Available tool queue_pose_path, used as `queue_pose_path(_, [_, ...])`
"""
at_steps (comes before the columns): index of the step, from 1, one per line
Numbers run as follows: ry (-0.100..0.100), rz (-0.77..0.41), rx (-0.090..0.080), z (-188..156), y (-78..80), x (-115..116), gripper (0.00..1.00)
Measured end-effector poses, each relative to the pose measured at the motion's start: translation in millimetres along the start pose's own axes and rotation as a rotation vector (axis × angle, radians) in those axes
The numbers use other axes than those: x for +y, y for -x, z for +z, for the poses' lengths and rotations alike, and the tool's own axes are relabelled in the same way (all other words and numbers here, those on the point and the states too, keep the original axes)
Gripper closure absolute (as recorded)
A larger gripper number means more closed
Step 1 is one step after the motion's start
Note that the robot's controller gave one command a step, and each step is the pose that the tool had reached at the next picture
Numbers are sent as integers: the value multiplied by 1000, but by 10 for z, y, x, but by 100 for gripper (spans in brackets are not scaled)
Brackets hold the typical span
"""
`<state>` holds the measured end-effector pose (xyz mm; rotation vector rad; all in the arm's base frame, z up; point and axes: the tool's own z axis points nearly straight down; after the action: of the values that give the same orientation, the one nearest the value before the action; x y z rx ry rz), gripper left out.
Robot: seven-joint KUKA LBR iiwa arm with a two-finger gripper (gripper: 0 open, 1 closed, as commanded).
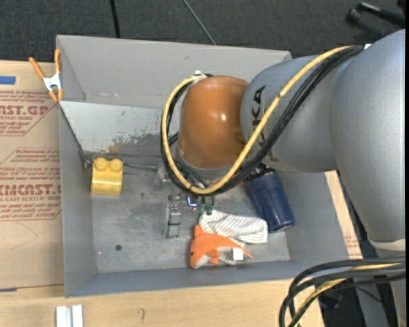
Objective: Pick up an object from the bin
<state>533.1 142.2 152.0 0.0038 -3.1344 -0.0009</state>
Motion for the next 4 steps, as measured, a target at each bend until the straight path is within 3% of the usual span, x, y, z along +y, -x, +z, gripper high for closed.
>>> queue_pose_path(1, [1,1,-8,-45,20,-6,0])
queue_pose_path(2, [2,45,-6,-166,0,-305,0])
queue_pose_path(3, [-1,-5,-10,-96,-119,-534,0])
queue_pose_path(4, [-1,-126,-7,-91,-357,-915,0])
